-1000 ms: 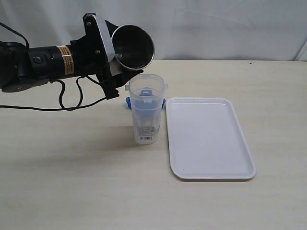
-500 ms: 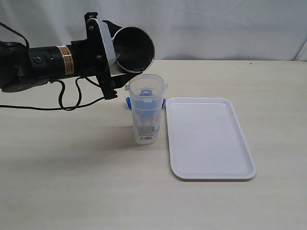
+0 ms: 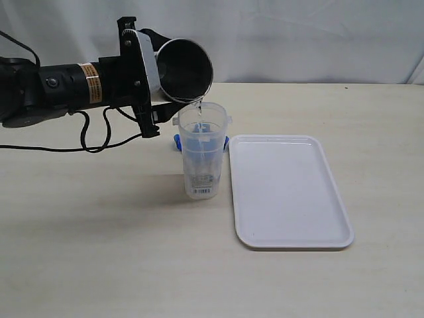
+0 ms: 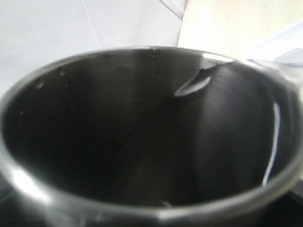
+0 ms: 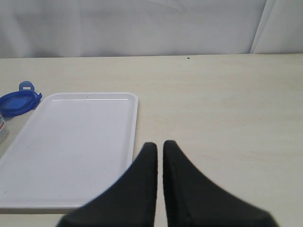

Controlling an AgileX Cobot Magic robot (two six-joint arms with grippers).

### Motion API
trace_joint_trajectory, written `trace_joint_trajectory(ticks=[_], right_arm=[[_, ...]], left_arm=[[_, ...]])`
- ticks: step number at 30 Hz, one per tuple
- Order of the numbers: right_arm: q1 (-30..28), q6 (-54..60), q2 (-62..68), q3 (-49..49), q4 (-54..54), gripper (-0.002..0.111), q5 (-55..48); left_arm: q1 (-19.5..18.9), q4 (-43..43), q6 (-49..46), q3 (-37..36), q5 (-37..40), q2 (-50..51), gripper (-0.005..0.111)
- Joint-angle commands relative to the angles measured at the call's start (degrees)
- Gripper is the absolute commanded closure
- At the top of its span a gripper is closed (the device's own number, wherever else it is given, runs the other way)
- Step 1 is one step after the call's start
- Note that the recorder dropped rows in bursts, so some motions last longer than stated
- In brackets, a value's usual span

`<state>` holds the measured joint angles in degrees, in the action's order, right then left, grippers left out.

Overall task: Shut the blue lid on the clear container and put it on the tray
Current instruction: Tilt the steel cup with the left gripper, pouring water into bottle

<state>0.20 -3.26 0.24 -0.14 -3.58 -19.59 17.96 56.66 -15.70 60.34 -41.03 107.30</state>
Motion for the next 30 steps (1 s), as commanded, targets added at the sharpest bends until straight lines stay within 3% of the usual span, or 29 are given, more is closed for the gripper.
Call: trace_joint_trajectory(ticks=[1, 30], right_arm=[[-0.1, 0.0, -0.2, 0.1, 0.1, 0.104, -0.1], [-0.1, 0.0, -0.2, 0.1, 0.1, 0.104, -0.1]], left_arm=[[0.1, -2.3, -1.0, 1.0, -3.0, -1.0, 0.107], [0.1, -2.6, -4.2, 1.0, -1.4, -1.0, 0.107]])
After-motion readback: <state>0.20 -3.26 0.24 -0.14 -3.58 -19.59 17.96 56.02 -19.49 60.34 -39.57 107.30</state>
